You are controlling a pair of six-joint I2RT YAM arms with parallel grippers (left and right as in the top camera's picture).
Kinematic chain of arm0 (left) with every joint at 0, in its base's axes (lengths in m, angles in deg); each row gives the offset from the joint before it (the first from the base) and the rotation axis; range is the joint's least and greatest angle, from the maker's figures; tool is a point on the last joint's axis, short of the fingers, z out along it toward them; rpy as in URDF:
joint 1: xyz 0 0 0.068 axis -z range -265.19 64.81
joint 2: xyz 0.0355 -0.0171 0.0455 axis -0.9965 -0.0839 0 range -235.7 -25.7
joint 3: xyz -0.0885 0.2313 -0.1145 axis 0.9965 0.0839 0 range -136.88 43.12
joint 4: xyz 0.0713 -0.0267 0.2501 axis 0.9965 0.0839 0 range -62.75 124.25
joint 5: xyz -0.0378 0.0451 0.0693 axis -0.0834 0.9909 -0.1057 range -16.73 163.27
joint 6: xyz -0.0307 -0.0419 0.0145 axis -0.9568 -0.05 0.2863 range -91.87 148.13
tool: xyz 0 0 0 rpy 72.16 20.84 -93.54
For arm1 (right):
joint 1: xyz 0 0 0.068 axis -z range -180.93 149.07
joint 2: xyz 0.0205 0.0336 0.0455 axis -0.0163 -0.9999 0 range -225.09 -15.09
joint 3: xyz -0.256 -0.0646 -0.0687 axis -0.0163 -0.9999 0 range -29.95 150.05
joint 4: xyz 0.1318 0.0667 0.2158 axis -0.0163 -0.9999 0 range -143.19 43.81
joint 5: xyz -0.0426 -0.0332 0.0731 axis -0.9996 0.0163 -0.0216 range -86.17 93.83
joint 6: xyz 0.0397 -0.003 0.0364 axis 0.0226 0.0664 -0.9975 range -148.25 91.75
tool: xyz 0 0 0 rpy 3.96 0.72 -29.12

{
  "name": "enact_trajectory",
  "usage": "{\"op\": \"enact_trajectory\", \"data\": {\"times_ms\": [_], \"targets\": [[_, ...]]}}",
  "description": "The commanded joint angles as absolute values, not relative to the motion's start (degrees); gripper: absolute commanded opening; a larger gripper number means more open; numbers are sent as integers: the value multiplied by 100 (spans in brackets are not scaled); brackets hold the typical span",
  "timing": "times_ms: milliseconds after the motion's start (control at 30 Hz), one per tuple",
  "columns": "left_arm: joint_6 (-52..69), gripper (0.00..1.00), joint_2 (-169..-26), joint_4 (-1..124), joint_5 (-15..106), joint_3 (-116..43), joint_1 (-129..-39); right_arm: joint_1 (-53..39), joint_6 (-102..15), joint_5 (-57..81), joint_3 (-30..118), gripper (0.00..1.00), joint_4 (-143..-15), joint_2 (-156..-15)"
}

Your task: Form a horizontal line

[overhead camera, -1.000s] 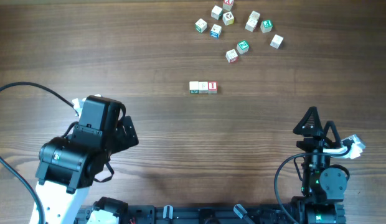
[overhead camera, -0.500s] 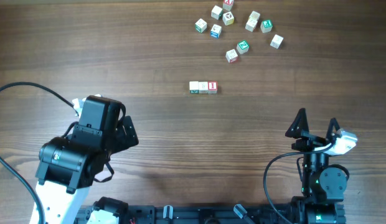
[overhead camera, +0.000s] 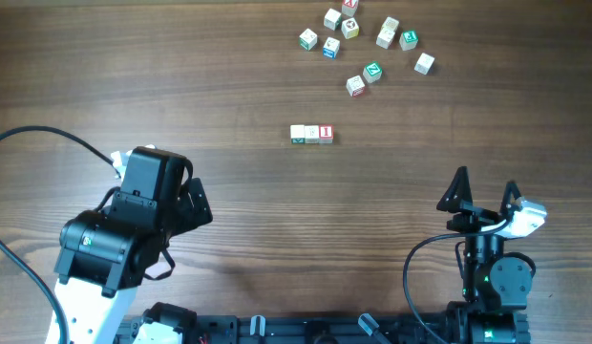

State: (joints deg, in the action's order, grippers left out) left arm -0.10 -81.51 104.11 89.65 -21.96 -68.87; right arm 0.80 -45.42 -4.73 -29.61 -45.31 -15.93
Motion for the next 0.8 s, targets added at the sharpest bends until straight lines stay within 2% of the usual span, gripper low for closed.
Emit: {"op": "enact_trajectory", "data": {"times_ms": [0,233,400,533,767], "targets": [[-86,100,-8127,10398,8950,-2172,-6933,128,-4437,-377,-2966,100,-4507,-1534],[-73,100,-8179,10422,8958,-2170,-6920,128,-4435,-377,-2966,100,-4507,-1534],[-62,100,-7620,10131,9295,-2148,-6924,128,-4437,-377,-2966,100,-4507,-1534],[-58,99,-6778,9082,9889,-1676,-7068,128,-4435,-377,-2966,100,-4507,-1534],[893,100,-4704,7248,9417,195,-7742,128,-4435,-377,-2966,100,-4507,-1534]]}}
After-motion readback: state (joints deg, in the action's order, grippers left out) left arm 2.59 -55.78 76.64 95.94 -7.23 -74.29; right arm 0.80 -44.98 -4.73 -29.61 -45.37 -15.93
